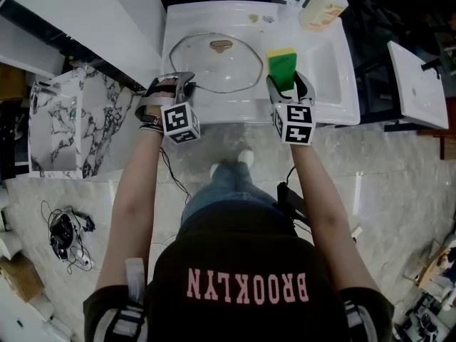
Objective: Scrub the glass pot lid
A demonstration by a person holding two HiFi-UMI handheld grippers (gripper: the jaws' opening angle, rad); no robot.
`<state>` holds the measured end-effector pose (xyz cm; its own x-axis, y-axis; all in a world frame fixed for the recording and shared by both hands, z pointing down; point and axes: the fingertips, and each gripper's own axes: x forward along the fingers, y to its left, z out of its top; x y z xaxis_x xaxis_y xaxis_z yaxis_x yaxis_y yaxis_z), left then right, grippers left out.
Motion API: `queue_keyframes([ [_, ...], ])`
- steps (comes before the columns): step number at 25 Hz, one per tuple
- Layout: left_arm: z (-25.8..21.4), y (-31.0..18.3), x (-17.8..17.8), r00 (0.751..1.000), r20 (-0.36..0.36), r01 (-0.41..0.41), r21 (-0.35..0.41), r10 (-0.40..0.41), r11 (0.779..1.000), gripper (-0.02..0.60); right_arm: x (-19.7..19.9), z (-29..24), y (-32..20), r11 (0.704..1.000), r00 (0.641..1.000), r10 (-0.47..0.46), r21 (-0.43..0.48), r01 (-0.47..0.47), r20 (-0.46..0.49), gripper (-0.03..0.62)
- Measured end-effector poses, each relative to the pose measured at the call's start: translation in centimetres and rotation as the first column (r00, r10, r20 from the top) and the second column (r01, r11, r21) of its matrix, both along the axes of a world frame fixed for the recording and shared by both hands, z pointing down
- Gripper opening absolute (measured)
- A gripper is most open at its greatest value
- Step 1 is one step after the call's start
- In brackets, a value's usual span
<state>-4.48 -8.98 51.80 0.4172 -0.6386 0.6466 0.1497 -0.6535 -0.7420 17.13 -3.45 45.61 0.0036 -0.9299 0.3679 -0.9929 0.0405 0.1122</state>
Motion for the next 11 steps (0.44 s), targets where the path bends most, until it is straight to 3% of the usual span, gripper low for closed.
queue_keyframes([
  [5, 0.16, 0.08, 0.06, 1.0, 0.004, -0.006, -0.006, 0.006, 1.0, 0.106, 0.25, -0.62, 0.4, 0.996, 0.998, 0.059, 0.059, -0.061, 0.031, 0.278],
  [11, 0.68, 0.3, -0.27, 1.0, 0.007, 0.0, -0.024, 0.0, 1.0, 0.109, -0.23, -0.53, 0.71, 0.997, 0.998, 0.065, 0.052, -0.064, -0.025, 0.278],
])
